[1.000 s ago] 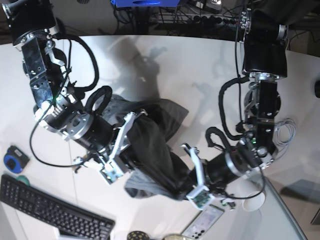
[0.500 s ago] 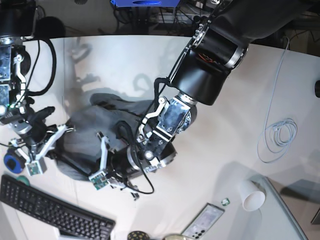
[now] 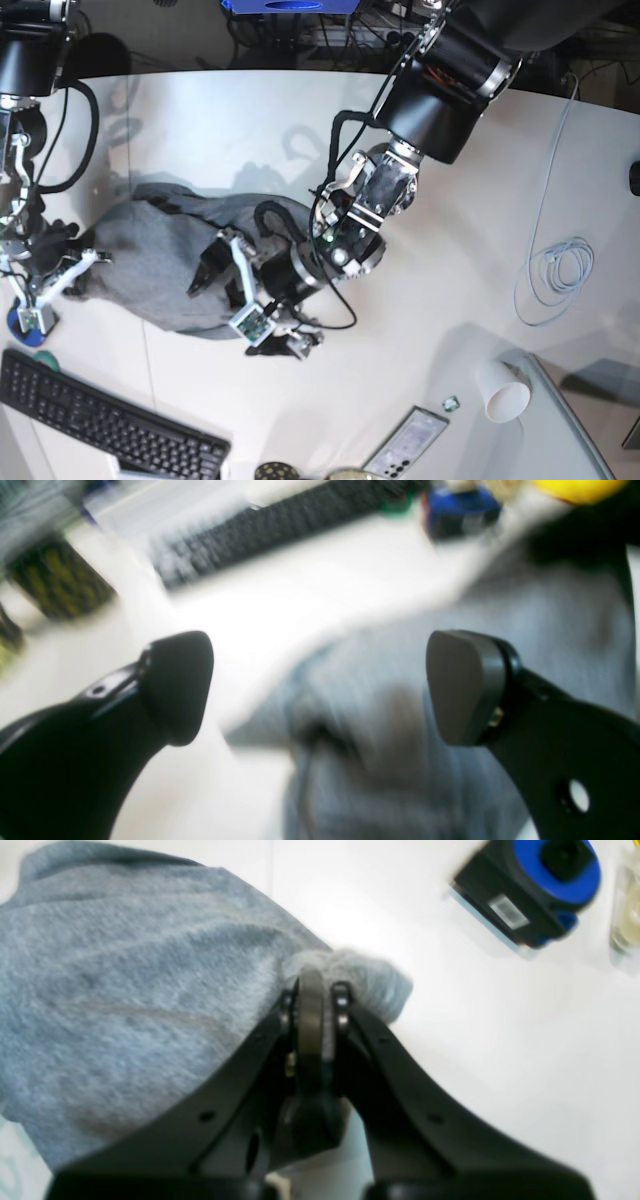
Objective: Layout the t-shirt on the table in an organized manner, then fold the t-shirt properly
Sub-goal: 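Stretch the shirt between both grippers, pulling the left gripper away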
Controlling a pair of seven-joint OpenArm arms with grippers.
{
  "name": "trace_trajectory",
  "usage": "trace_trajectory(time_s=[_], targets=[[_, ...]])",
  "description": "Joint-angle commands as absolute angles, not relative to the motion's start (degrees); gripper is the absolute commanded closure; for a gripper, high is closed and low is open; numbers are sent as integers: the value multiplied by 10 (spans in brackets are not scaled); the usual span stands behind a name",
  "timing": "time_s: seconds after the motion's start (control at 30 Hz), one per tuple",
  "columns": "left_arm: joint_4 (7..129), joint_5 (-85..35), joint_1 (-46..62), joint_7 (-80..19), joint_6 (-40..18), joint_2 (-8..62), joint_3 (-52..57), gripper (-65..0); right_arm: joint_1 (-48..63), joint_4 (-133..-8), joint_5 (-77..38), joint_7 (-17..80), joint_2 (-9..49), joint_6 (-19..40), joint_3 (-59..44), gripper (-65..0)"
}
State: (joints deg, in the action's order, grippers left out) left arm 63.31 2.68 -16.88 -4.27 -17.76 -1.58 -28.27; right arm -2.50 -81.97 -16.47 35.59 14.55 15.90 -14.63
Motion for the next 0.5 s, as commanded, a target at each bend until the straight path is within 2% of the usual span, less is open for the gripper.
trace_trajectory(time_s=[0.0,0.2,0.4,0.47], targets=[[648,18,-173,-26,-174,-15,-280,-650,-35,-829,-169,335,155,161,-148,-2],[678,-37,-116,-26,-174,38,-279,-410,-34,-829,-169,331,148,162,-148,-2],[636,-92,-104,-26,-174,50,-281,-286,-34,-829,-171,331,142,162,-148,-2],[615,-92,-105,-23,-175,47,-284,-219,-34,-829,-171,331,137,162,-148,-2]])
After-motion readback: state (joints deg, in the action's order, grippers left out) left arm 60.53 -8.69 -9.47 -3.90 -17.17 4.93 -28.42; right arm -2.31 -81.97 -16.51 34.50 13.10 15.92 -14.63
